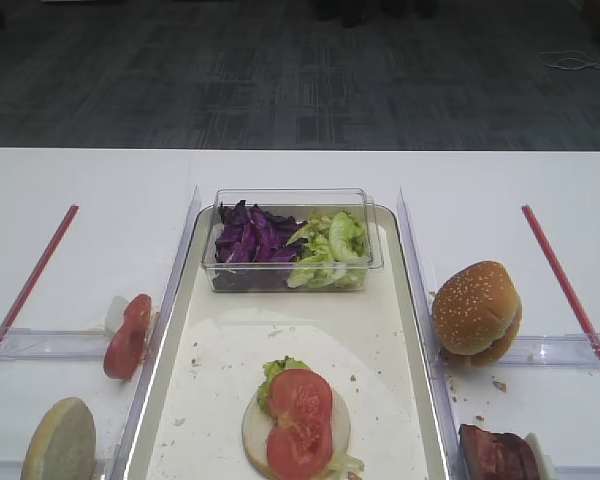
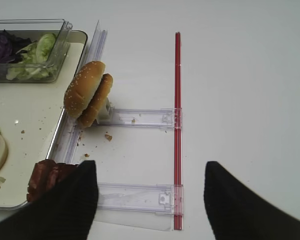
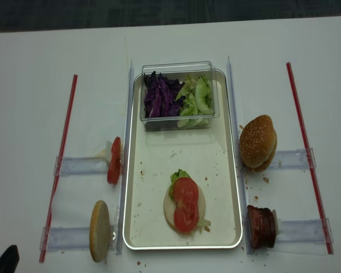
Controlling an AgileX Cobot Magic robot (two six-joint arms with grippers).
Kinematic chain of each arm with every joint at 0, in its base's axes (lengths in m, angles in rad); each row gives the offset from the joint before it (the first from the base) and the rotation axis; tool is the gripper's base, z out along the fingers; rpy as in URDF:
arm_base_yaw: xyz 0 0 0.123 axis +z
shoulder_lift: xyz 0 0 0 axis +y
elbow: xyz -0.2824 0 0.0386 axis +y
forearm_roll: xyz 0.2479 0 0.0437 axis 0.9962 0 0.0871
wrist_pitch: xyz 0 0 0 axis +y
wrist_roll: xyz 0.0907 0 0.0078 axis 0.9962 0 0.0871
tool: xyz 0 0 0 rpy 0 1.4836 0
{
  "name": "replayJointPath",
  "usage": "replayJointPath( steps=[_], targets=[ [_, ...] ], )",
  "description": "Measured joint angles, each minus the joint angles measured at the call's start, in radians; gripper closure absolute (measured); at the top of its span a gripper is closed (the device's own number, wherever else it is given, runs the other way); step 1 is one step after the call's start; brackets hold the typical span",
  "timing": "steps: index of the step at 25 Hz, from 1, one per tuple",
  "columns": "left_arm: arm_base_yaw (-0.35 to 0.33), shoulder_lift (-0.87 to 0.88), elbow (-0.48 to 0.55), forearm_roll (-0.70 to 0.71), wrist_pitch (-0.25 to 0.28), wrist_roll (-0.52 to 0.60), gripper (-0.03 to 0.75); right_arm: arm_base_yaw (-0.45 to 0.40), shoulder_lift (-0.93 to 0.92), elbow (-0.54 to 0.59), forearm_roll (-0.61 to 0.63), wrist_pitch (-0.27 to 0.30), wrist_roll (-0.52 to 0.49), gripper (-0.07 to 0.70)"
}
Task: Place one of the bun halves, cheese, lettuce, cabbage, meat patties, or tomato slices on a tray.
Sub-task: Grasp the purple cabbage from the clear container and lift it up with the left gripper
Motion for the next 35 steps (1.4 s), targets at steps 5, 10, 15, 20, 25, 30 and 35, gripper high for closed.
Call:
replayJointPath(
  steps=[5,10,15,20,25,30,35],
  targets=[
    [0.000,0.000,0.000,0.000,0.000,0.000,0.230,0.000,0.000,0.000,0.000,0.000,0.000,0.164],
    [0.000,0.000,0.000,0.000,0.000,0.000,0.230,0.000,0.000,0.000,0.000,0.000,0.000,0.164],
    [0.000,0.000,0.000,0.000,0.000,0.000,0.230,0.000,0.026,0.000,0.001,0.000,0.000,0.164],
    [0.000,0.000,0.000,0.000,0.000,0.000,0.230,0.000,0.075,0.000,0.002,0.000,0.000,0.164],
    [0.000,0.000,0.000,0.000,0.000,0.000,0.230,0.000,0.078,0.000,0.002,0.000,0.000,0.164],
    [0.000,0.000,0.000,0.000,0.000,0.000,0.230,0.000,0.078,0.000,0.002,0.000,0.000,0.164],
    [0.000,0.000,0.000,0.000,0.000,0.000,0.230,0.000,0.078,0.000,0.002,0.000,0.000,0.164]
  ],
)
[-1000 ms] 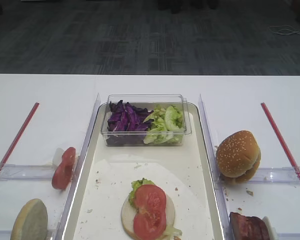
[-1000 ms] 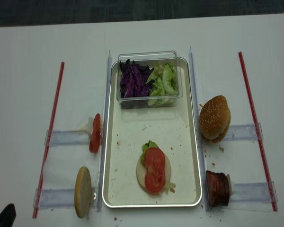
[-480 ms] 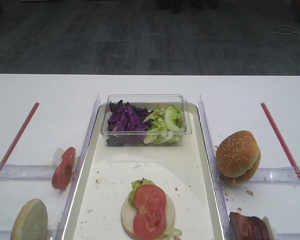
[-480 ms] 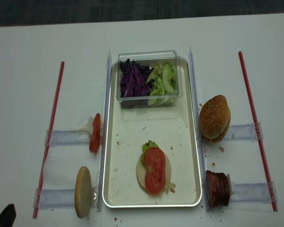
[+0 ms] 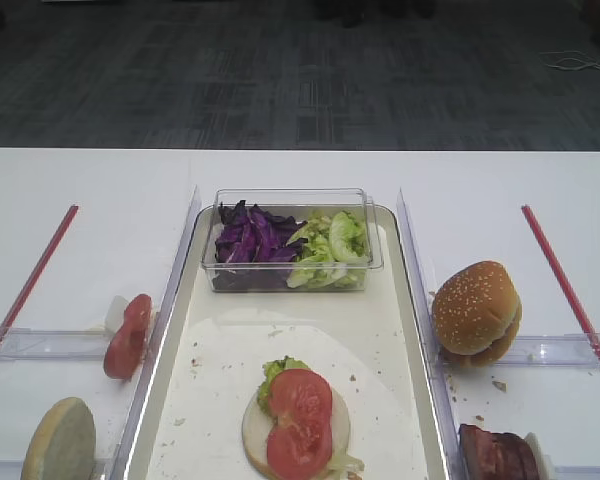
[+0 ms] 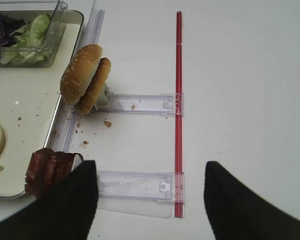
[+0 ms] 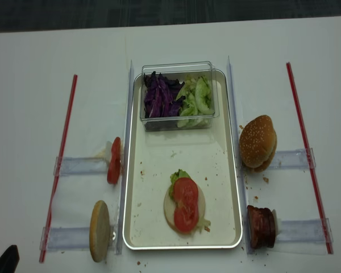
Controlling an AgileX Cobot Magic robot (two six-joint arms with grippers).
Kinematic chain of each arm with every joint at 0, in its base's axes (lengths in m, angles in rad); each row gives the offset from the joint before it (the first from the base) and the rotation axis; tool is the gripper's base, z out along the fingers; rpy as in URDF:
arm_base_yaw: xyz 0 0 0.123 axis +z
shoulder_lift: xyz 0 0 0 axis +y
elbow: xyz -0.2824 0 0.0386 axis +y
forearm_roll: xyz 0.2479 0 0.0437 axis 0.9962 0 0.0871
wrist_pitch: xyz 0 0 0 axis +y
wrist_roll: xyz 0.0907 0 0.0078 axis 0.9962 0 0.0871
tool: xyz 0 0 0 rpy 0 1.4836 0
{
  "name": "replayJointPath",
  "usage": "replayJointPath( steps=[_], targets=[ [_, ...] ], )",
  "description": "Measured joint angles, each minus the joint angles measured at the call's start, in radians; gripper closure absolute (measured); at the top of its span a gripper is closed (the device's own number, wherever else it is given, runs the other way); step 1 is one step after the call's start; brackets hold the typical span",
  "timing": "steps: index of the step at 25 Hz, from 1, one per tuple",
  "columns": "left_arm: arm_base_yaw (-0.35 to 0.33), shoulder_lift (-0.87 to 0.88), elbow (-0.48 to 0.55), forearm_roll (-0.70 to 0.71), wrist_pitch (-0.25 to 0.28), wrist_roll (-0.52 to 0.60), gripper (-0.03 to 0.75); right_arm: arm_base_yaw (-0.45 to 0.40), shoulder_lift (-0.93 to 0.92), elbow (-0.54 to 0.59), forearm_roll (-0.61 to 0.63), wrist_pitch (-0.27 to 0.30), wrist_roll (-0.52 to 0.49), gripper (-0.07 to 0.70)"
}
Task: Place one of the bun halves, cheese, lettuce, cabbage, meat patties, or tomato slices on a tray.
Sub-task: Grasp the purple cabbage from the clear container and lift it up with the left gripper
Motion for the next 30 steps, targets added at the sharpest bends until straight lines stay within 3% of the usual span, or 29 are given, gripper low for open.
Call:
replayJointPath(
  steps=[30],
  targets=[
    [0.000,0.000,0.000,0.000,0.000,0.000,0.230,0.000,-0.075,0.000,0.001,0.000,0.000,0.164]
  ],
)
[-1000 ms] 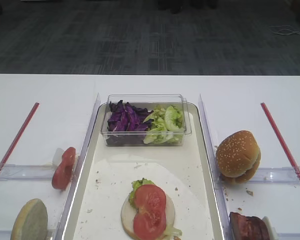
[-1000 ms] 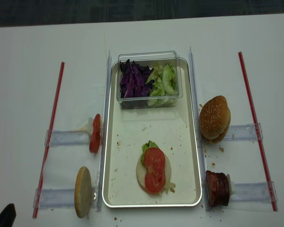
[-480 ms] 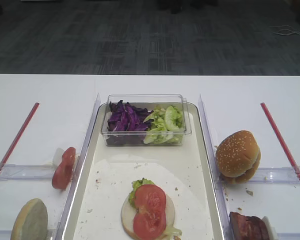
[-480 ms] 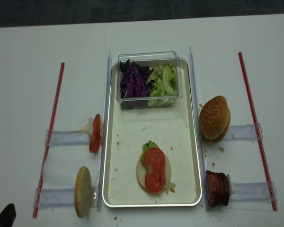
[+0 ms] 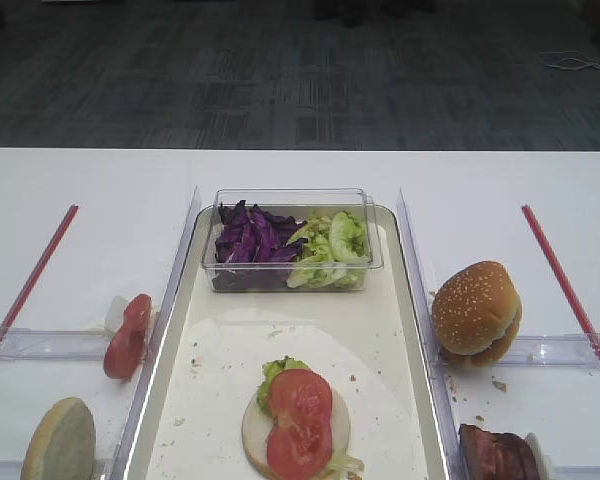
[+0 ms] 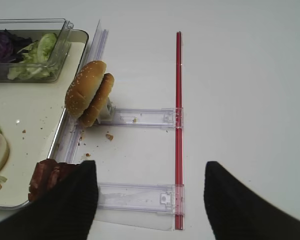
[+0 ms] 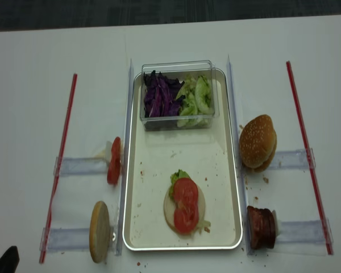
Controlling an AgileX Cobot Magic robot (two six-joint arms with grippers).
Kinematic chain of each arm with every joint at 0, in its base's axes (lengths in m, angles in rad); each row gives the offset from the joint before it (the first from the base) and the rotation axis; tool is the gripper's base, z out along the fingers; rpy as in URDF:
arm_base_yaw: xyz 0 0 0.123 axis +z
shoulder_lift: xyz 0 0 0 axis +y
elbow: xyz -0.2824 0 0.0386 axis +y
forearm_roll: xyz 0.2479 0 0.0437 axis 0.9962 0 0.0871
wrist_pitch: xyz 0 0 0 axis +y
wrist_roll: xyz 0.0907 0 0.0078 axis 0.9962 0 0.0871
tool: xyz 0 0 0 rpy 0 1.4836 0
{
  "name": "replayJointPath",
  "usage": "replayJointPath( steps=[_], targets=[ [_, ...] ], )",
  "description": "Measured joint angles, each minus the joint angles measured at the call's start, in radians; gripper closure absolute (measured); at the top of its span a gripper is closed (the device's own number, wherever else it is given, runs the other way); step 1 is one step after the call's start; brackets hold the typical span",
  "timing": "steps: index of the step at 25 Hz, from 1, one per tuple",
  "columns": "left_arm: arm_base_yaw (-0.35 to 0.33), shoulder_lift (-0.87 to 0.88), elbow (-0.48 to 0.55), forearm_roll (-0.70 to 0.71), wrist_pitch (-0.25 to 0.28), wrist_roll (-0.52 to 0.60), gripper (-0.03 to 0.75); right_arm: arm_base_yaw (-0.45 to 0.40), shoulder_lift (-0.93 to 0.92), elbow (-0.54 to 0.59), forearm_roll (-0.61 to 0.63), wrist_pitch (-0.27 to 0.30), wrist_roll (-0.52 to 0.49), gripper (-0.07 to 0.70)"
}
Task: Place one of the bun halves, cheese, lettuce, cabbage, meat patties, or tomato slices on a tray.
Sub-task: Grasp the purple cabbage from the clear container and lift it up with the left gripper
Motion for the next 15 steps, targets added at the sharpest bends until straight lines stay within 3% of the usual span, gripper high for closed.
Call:
replayJointPath(
  steps=[15],
  targets=[
    [0.000,0.000,0.000,0.000,0.000,0.000,0.230,0.000,-0.003,0.000,0.002,0.000,-0.004,0.164]
  ],
)
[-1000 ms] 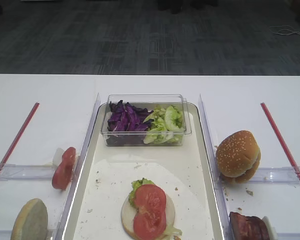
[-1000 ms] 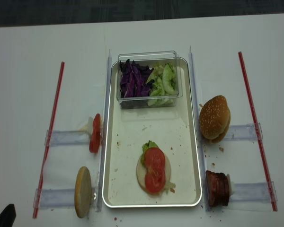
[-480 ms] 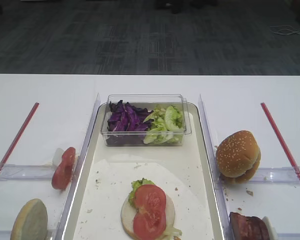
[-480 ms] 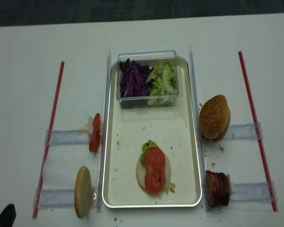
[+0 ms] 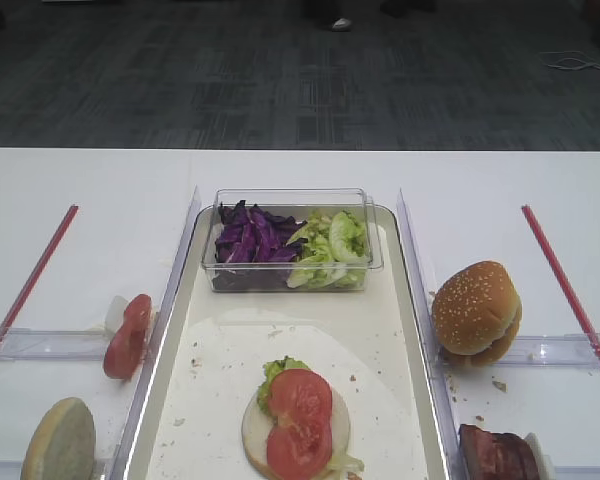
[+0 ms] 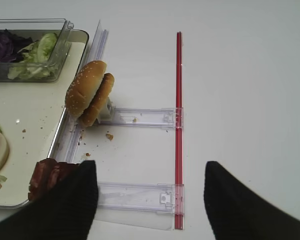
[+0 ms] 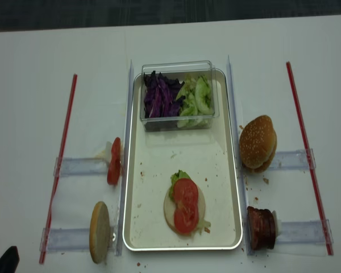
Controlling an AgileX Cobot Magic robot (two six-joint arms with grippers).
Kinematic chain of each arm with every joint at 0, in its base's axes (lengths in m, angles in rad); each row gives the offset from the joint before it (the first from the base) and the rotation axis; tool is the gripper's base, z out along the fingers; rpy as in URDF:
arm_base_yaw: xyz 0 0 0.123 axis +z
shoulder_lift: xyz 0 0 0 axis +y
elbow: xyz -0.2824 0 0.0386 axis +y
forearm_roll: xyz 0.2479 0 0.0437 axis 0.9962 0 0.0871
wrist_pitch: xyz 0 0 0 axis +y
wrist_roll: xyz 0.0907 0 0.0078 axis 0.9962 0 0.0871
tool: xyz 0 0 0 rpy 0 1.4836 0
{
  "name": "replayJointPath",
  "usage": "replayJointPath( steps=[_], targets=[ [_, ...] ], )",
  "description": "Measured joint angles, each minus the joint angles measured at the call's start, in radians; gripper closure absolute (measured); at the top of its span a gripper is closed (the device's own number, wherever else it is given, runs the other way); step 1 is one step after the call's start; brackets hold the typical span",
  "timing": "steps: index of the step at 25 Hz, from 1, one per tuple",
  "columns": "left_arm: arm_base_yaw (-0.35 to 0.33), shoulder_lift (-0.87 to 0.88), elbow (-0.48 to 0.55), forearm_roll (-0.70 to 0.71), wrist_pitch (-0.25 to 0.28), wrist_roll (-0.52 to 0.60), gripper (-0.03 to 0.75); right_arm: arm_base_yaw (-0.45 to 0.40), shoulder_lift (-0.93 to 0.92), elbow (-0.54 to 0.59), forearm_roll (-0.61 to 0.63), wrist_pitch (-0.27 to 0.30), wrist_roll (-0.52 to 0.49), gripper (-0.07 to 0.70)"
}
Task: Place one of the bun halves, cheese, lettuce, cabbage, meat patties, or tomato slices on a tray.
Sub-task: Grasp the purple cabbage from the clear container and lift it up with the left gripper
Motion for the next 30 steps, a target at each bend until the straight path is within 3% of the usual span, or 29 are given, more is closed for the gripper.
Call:
replayJointPath(
  steps=[8,13,30],
  targets=[
    [0.000,0.000,0.000,0.000,0.000,0.000,0.230,0.000,0.000,0.000,0.000,0.002,0.000,0.164],
    [0.000,0.030,-0.027,0.000,0.031,-0.033,0.235,0.000,0.000,0.000,0.000,0.002,0.000,0.164],
    [0.000,0.607,-0.238,0.002,0.056,-0.046,0.249,0.000,0.000,0.000,0.000,0.002,0.000,0.164]
  ],
)
